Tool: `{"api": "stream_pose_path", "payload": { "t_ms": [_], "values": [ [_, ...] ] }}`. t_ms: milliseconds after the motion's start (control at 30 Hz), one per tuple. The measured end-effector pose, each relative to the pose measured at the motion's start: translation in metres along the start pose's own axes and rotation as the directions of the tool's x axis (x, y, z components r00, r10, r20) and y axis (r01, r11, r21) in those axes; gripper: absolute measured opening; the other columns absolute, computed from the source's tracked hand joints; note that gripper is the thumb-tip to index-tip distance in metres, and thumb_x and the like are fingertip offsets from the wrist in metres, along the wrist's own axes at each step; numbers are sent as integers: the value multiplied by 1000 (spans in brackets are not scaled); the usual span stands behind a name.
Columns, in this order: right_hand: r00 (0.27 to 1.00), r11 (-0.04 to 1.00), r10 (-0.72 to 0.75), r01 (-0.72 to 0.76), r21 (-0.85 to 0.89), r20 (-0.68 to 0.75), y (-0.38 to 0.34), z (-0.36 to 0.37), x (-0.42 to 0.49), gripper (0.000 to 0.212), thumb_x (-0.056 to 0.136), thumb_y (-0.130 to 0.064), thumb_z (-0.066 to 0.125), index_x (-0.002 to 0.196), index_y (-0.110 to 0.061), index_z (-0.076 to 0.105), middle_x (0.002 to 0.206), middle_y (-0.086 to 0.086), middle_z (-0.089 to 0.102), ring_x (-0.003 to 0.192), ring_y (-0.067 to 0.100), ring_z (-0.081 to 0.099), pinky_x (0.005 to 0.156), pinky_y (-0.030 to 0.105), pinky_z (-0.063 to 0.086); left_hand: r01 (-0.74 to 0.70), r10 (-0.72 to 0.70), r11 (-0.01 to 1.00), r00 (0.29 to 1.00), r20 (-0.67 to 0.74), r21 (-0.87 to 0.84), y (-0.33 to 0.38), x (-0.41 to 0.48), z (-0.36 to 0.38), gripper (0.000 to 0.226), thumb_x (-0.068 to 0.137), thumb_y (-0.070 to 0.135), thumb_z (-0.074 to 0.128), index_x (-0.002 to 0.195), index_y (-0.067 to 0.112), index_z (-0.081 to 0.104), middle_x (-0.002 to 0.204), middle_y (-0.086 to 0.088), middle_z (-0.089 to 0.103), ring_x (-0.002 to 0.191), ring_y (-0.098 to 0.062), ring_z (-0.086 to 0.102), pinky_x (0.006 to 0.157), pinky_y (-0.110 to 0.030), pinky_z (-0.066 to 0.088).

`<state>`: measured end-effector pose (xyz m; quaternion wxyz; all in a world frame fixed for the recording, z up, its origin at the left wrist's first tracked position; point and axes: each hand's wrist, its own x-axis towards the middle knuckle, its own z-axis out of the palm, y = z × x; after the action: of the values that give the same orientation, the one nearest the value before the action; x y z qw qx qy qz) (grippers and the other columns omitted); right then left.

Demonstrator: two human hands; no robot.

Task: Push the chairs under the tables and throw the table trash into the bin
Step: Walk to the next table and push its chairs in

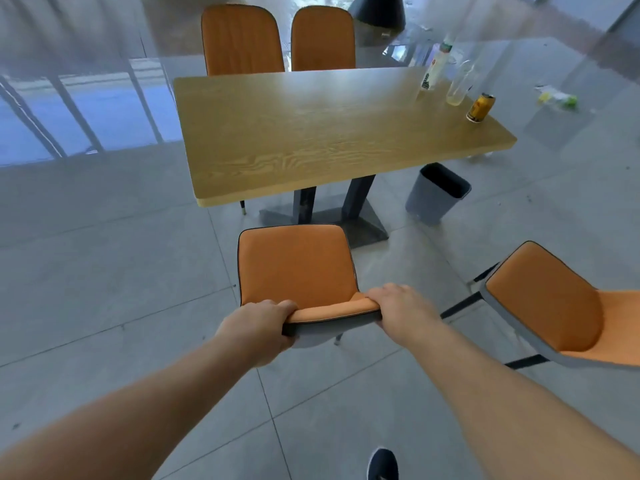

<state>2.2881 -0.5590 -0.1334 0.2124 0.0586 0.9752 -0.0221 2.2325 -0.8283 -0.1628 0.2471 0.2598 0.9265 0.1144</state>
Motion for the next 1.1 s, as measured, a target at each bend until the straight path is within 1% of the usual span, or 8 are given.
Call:
{"api": "stream_pose_path", "payload": {
  "t_ms": [167, 400, 567, 633, 767, 867, 967, 1100],
  "values": [
    [995, 995, -95, 95, -33, -4, 53, -27, 57, 20, 99, -18, 54, 113, -30, 59, 109, 0, 56, 104, 25, 55, 83, 43, 53, 87, -89, 995, 995, -36, -51, 30, 53, -7, 34, 98, 51, 63, 130, 49, 51, 101, 16, 62, 84, -10, 62, 79, -33, 61],
    [950, 949, -311, 311, -58, 5, 119, -68, 114, 16, 97, -18, 59, 108, -29, 57, 103, 0, 55, 98, 24, 56, 77, 44, 55, 240, -242, 968, 970, -24, -69, 75, 97, -29, 30, 93, 53, 66, 120, 50, 52, 100, 16, 59, 81, -8, 62, 67, -26, 51],
    [914, 909, -396, 404, -100, 88, 130, -50, 101, 15, 100, -21, 58, 104, -26, 44, 107, 3, 54, 97, 26, 55, 70, 39, 45, 394, -387, 917, 917, 98, -63, 105, 86, -12, 41, 89, 53, 70, 125, 49, 52, 111, 13, 57, 94, -12, 60, 88, -37, 57],
    [913, 911, -405, 407, -66, 48, 139, -40, 93, 18, 101, -24, 59, 104, -27, 42, 106, 2, 52, 95, 25, 53, 71, 39, 47, 438, -436, 896, 899, 50, -64, 119, 76, -4, 43, 89, 53, 70, 128, 46, 53, 115, 12, 57, 97, -12, 58, 88, -35, 56],
    [917, 918, -397, 397, 4, -34, 160, -44, 71, 45, 95, -54, 65, 124, -26, 46, 116, 0, 52, 107, 25, 54, 79, 40, 51, 499, -502, 865, 862, -69, -59, 158, 57, -13, 68, 83, 66, 69, 142, 37, 48, 133, 6, 57, 115, -18, 57, 95, -38, 54],
    [892, 902, -430, 429, -40, -140, 185, -58, 33, 70, 94, -65, 58, 147, -24, 40, 135, 2, 52, 122, 29, 50, 97, 43, 49, 474, -479, 877, 857, -188, -72, 203, 32, -31, 85, 83, 72, 65, 155, 35, 37, 155, 5, 45, 138, -22, 44, 109, -44, 45],
    [852, 884, -467, 458, -96, -237, 220, -74, -25, 75, 94, -69, 52, 151, -22, 37, 143, 2, 50, 132, 28, 44, 112, 43, 39, 419, -423, 904, 852, -309, -83, 265, 0, -42, 86, 85, 73, 62, 156, 33, 36, 160, 4, 41, 144, -23, 37, 115, -45, 38],
    [838, 893, -444, 441, -88, -315, 278, -83, -106, 77, 94, -66, 54, 155, -23, 36, 152, 2, 45, 143, 27, 35, 121, 41, 28, 346, -353, 934, 844, -404, -92, 361, -31, -27, 88, 84, 76, 61, 156, 32, 36, 162, 2, 40, 146, -24, 36, 116, -45, 37]
  ]
}}
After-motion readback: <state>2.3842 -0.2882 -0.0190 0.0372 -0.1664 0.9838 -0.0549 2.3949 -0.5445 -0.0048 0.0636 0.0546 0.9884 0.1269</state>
